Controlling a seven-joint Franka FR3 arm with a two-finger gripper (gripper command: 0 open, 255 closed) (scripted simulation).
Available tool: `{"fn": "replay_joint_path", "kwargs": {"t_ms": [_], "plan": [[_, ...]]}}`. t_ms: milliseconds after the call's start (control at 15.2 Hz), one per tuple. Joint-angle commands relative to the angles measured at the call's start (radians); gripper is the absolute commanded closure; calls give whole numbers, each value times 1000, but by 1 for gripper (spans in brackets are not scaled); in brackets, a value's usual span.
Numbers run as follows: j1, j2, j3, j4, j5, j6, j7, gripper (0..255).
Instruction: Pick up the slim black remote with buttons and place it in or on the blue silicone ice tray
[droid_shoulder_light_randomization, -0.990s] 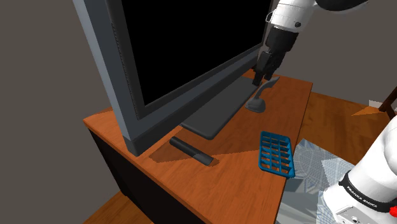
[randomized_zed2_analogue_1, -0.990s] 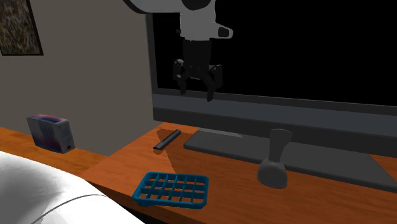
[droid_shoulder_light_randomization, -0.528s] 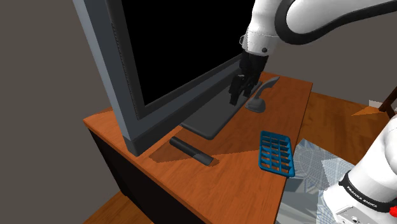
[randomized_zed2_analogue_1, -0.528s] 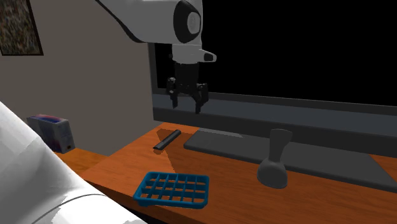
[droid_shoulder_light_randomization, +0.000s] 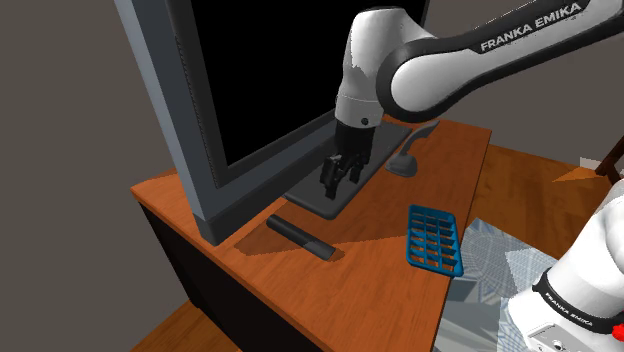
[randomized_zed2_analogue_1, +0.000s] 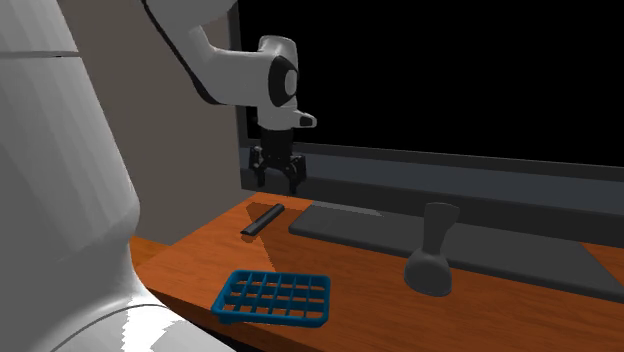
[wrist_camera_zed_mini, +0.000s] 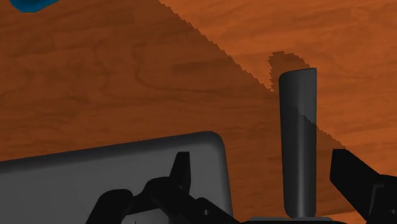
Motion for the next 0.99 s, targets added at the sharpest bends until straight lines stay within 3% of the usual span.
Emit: {"fn": "replay_joint_path", "kwargs": {"t_ms": [0, 462, 924], "plan": [[8, 75, 25, 37, -30, 24, 43, 0], [69, 349, 65, 188, -169, 89, 194, 0], [85, 410, 54, 161, -204, 171, 218, 0]]}}
